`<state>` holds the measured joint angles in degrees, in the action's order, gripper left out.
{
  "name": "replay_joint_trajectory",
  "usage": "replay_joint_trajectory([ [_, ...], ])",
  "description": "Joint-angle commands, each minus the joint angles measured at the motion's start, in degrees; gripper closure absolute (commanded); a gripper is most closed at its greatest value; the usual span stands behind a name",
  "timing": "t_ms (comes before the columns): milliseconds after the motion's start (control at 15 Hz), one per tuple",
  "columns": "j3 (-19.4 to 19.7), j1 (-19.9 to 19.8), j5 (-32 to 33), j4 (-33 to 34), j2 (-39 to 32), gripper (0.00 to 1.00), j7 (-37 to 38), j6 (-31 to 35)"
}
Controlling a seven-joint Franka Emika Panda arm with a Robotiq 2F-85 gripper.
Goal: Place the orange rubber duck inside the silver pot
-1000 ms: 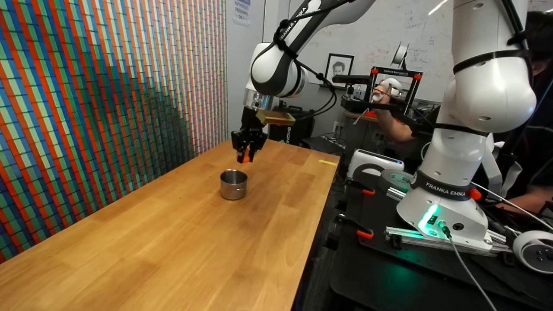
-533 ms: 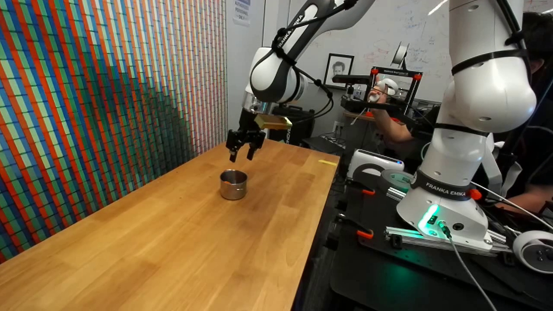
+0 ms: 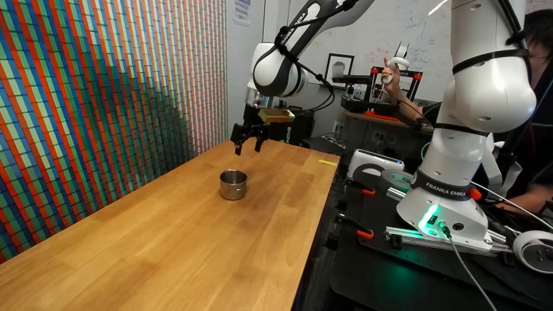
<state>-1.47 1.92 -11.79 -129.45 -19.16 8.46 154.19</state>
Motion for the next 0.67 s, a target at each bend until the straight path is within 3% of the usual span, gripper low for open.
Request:
replay_joint_trajectory([
  [0,4.3,1.1,8.1,2.5,5.1,0.00,4.5,-10.9],
  [200,4.3,0.2,11.1,5.3,7.6,0.00,3.3,-18.8],
  [600,2.0,0.1,10.4,10.6,8.8,0.00,-0.8,-29.1],
])
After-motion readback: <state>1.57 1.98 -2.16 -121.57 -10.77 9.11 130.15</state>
